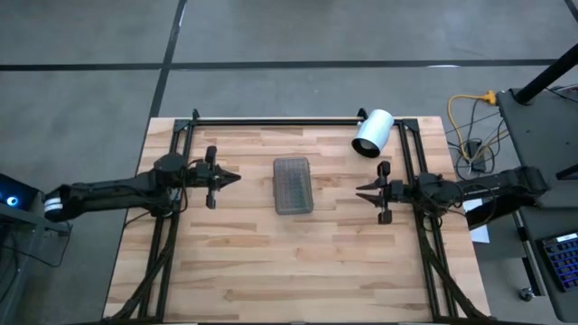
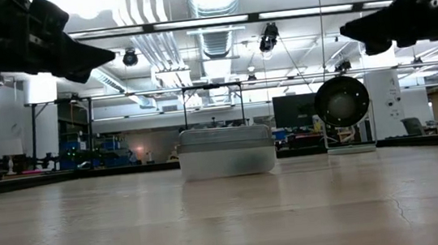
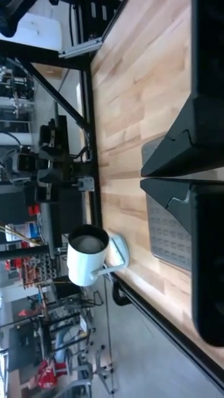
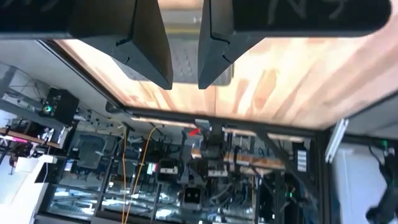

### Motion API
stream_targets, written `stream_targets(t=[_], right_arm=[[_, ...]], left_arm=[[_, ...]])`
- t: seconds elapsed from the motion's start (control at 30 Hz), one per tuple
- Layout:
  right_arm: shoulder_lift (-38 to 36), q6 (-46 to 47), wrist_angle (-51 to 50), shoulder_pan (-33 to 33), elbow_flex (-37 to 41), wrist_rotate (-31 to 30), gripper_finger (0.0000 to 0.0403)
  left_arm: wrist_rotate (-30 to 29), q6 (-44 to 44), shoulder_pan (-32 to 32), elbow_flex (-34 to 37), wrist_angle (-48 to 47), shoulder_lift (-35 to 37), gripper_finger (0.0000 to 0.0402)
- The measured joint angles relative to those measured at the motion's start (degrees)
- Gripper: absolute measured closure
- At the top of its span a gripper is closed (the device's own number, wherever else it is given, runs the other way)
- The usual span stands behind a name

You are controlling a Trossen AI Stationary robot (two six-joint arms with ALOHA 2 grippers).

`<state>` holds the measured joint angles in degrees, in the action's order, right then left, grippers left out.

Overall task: Pick & place school supplies into a supply box
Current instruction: Return to Home Position

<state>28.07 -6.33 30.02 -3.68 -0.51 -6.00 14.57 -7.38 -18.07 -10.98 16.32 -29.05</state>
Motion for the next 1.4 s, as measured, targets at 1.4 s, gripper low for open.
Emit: stream_targets(t=[1.4], right_arm=[[-5.0, -20.1, -13.6, 0.0, 0.0, -12.2, 0.0335]], left_arm=[[-11.9, -4.2, -0.7, 10.3, -15.2, 26.0, 0.0402]])
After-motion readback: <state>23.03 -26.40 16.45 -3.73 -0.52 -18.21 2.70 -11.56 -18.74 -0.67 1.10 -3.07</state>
